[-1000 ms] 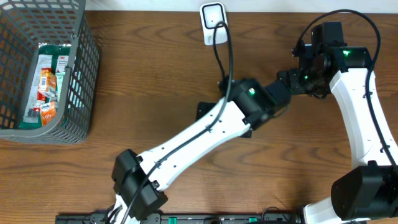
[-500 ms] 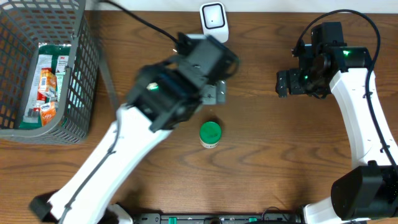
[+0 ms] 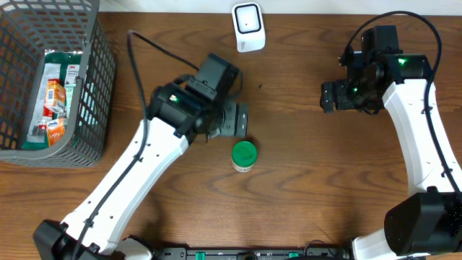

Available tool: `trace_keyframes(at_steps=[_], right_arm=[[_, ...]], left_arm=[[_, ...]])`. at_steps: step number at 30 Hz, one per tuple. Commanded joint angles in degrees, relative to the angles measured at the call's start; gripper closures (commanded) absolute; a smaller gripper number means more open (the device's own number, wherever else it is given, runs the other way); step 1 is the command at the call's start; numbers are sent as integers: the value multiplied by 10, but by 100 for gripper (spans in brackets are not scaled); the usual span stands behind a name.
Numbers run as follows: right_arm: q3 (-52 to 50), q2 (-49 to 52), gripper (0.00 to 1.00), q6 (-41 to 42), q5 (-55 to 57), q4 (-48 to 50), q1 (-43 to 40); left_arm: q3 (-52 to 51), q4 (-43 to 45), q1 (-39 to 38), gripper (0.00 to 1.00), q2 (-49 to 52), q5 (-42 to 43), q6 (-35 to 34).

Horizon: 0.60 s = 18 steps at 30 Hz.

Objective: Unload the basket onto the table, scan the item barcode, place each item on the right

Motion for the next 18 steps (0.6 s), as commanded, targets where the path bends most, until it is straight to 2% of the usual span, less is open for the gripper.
trace_keyframes(at_steps=[1,7,18], right_arm=[[10,1,1,-9,5,0,-11],[10,1,1,-9,5,0,-11],[10,1,1,-9,5,0,-11]], left_arm=[[-65,12,-31,3,-12,24,14],[-150,90,-89,3,-10,24,10],[-192,171,-108,3,29,7,-69]])
